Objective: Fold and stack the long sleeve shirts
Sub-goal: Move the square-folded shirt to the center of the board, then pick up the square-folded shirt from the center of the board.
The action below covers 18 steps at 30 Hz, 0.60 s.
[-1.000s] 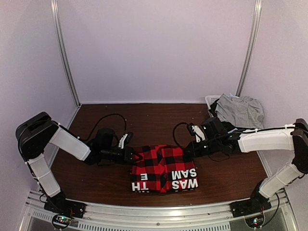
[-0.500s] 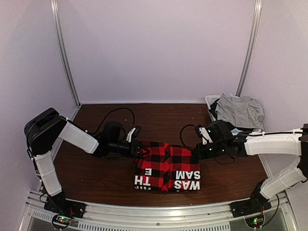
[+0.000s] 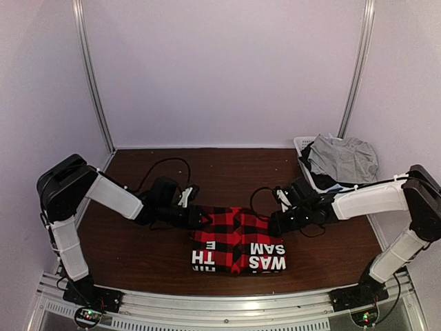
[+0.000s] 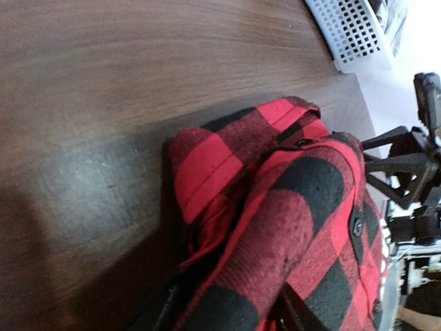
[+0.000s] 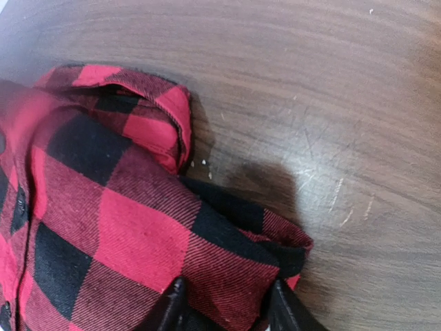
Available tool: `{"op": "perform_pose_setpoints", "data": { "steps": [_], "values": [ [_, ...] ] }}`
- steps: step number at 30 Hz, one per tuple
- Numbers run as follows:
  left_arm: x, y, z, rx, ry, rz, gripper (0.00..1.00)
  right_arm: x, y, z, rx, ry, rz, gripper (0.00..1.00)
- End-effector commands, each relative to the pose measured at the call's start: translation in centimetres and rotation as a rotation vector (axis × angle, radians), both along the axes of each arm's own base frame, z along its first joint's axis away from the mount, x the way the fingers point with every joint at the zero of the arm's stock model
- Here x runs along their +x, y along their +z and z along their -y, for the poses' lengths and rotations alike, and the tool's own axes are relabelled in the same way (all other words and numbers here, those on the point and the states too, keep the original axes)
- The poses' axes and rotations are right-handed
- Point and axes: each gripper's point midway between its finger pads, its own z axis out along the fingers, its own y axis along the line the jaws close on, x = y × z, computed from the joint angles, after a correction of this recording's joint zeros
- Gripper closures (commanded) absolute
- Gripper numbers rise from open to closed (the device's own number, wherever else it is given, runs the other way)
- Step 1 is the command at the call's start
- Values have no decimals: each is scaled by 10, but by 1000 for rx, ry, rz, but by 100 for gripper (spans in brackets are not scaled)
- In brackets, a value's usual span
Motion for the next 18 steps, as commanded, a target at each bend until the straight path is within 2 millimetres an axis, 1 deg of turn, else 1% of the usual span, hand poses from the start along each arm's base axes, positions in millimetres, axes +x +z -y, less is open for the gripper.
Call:
{"op": "perform_pose_setpoints", "data": {
  "steps": [1, 3, 4, 6, 7, 8, 9, 10, 12, 15, 18],
  "values": [
    [18, 15, -22, 106, 85, 108, 44, 10, 38, 0, 13, -8, 98, 53],
    [20, 28, -27, 125, 96, 150, 41, 9, 48, 4, -1, 0, 119, 44],
    [22, 40, -29, 125, 104, 181, 39, 10, 52, 5, -8, 2, 128, 38],
    [20, 56, -32, 120, 108, 220, 36, 12, 61, 4, -13, 19, 150, 26],
    [17, 65, -32, 113, 101, 242, 35, 14, 64, 1, -12, 38, 155, 17],
    [12, 71, -29, 105, 90, 255, 34, 16, 64, -2, -13, 56, 150, 10],
    [5, 78, -24, 94, 71, 270, 32, 18, 65, -6, -16, 79, 142, 4],
    [-4, 84, -17, 82, 50, 282, 32, 20, 65, -12, -16, 104, 134, 1],
    [-26, 92, 1, 65, -2, 304, 32, 27, 67, -25, -2, 154, 128, 0],
    [-65, 96, 27, 33, -76, 324, 32, 35, 70, -46, 41, 244, 120, 0],
    [-100, 93, 42, -4, -137, 351, 33, 46, 76, -68, 100, 332, 105, 0]
  ]
}}
